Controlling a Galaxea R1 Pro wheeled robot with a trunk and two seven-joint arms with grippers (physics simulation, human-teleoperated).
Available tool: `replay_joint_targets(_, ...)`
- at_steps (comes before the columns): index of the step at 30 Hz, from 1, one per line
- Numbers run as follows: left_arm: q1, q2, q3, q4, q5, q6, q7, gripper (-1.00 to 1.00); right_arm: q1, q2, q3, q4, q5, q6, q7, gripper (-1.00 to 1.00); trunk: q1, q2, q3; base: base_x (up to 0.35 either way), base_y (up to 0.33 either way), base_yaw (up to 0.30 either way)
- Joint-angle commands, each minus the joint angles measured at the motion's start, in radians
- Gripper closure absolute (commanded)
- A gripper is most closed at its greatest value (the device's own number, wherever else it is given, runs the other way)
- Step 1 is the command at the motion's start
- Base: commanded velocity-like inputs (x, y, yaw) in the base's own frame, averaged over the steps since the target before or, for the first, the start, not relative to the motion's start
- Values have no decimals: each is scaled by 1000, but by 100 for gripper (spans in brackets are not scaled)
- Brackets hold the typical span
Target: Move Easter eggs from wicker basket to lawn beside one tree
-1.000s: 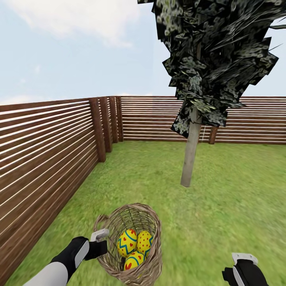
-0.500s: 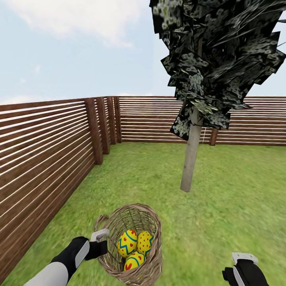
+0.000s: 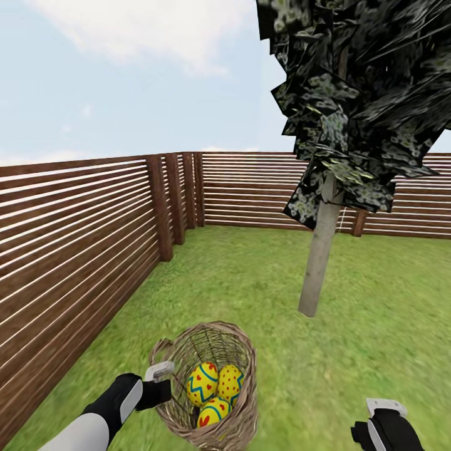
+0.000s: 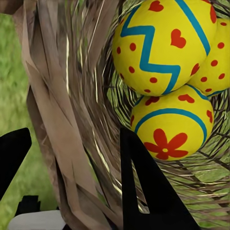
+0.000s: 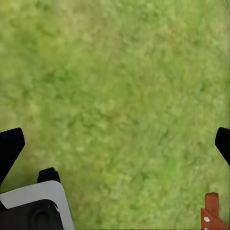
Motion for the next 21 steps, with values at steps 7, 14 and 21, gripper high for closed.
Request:
replay_joint_targets(7,0,0,6,-1,14,7,0,100,0,0,0,-1,-3,5,-3,-100,1,-1,0,323,-141,0)
replay_joint_targets(14,0,0,7,-1,14,6,0,100,0,0,0,0,-3,5,-3,-100,1,-1,0,322,-142,0)
replay_joint_targets(21,0,0,7,-10,16,6,0,100,0,1,0,1,-3,5,-3,-100,1,-1,0,146,-79,0)
